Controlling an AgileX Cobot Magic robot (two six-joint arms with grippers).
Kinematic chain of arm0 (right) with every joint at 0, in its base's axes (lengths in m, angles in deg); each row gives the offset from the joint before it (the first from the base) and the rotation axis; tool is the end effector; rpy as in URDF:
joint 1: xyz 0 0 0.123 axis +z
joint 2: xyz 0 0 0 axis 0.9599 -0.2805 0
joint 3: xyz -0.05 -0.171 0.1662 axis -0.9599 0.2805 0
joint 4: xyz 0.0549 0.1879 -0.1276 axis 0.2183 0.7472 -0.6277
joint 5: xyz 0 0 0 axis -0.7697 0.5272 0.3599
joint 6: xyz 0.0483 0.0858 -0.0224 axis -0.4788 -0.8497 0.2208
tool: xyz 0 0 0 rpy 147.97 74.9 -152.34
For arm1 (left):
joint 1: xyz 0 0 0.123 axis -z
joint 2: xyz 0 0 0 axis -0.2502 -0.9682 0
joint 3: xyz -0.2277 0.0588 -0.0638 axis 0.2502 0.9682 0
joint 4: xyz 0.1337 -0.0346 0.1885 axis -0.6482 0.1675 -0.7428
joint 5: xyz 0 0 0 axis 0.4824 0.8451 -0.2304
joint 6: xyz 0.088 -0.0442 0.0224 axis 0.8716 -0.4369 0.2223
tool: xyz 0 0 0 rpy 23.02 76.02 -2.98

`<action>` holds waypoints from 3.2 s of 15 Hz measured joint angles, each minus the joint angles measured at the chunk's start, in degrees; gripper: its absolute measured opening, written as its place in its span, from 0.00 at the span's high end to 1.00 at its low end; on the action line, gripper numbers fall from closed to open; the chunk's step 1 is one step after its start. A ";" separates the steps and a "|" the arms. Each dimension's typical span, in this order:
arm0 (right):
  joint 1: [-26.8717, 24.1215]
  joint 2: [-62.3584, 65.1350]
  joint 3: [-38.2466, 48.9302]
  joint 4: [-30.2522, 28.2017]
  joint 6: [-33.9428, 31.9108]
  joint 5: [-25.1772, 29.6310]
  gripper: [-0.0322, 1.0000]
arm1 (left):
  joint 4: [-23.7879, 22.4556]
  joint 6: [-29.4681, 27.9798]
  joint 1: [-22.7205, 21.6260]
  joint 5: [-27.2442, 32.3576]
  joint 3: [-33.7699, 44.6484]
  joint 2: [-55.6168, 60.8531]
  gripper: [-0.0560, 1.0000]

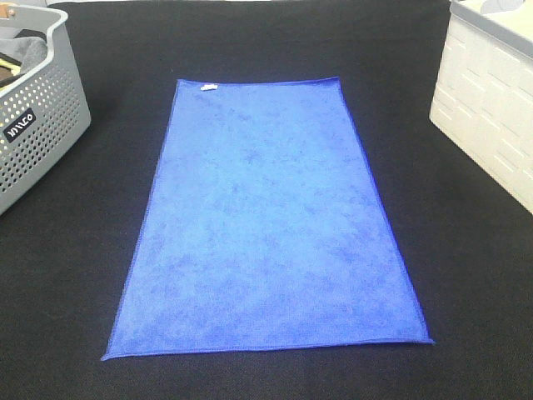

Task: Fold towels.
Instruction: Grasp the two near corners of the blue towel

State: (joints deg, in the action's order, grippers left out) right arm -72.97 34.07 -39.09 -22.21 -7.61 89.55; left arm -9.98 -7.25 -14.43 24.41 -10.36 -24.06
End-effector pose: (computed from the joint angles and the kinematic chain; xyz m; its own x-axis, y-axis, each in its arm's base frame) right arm 0.0280 0.0086 0.2661 -0.4416 -0.0633 -0.8950 -0.1112 0.9937 -0.0154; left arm 0.0275 -0.0157 0.2668 -0.4228 0.1211 -0.8981 0.1922 0.9805 0.0417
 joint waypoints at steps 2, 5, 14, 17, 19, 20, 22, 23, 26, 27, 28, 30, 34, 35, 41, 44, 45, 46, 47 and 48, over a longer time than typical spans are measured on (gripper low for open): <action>0.00 0.00 0.00 0.00 0.00 0.00 0.04 | 0.00 0.00 0.00 0.00 0.00 0.00 0.21; 0.00 0.00 0.00 0.00 0.00 0.00 0.04 | 0.00 0.00 0.00 0.00 0.00 0.00 0.21; 0.00 0.00 0.00 0.00 0.00 0.00 0.04 | 0.00 0.00 0.00 0.00 0.00 0.00 0.21; 0.00 0.00 0.00 0.00 0.00 0.00 0.04 | 0.00 0.00 0.00 0.00 0.00 0.00 0.21; 0.00 0.00 0.00 0.00 0.00 0.00 0.04 | 0.00 0.00 0.00 0.00 0.00 0.00 0.21; 0.00 0.00 0.00 0.00 0.00 0.00 0.04 | 0.00 0.00 0.00 0.00 0.00 0.00 0.21; 0.00 0.00 0.00 0.00 0.00 0.00 0.04 | 0.00 0.00 0.00 0.00 0.00 0.00 0.21; 0.00 0.00 0.00 0.00 0.00 0.00 0.04 | 0.00 0.00 0.00 0.00 0.00 0.00 0.21; 0.00 0.00 0.00 0.00 0.00 0.00 0.04 | 0.00 0.00 0.00 0.00 0.00 0.00 0.21; 0.00 0.00 0.00 0.00 0.00 0.00 0.04 | 0.00 0.00 0.00 0.00 0.00 0.00 0.21; 0.00 0.00 0.00 0.00 0.00 0.00 0.04 | 0.00 0.00 0.00 0.00 0.00 0.00 0.21; 0.00 0.00 0.00 0.00 0.00 0.00 0.04 | 0.00 0.00 0.00 0.00 0.00 0.00 0.21; 0.00 0.00 0.00 0.00 0.00 0.00 0.04 | 0.00 0.00 0.00 0.00 0.00 0.00 0.21; 0.00 0.00 0.00 0.00 0.00 0.00 0.04 | 0.00 0.00 0.00 0.00 0.00 0.00 0.21; 0.00 0.00 0.00 0.00 0.00 0.00 0.04 | 0.00 0.00 0.00 0.00 0.00 0.00 0.21; 0.00 0.00 0.00 0.00 0.00 0.00 0.04 | 0.00 0.00 0.00 0.00 0.00 0.00 0.21; 0.00 0.00 0.00 0.00 0.00 0.00 0.04 | 0.00 0.00 0.00 0.00 0.00 0.00 0.21; 0.00 0.00 0.00 0.00 0.00 0.00 0.04 | 0.00 0.00 0.00 0.00 0.00 0.00 0.21; 0.00 0.00 0.00 0.00 0.00 0.00 0.04 | 0.00 0.00 0.00 0.00 0.00 0.00 0.21; 0.00 0.00 0.00 0.00 0.00 0.00 0.04 | 0.00 0.00 0.00 0.00 0.00 0.00 0.21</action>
State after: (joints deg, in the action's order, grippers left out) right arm -72.97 34.07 -39.09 -22.21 -7.61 89.55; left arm -9.98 -7.25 -14.43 24.41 -10.36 -24.06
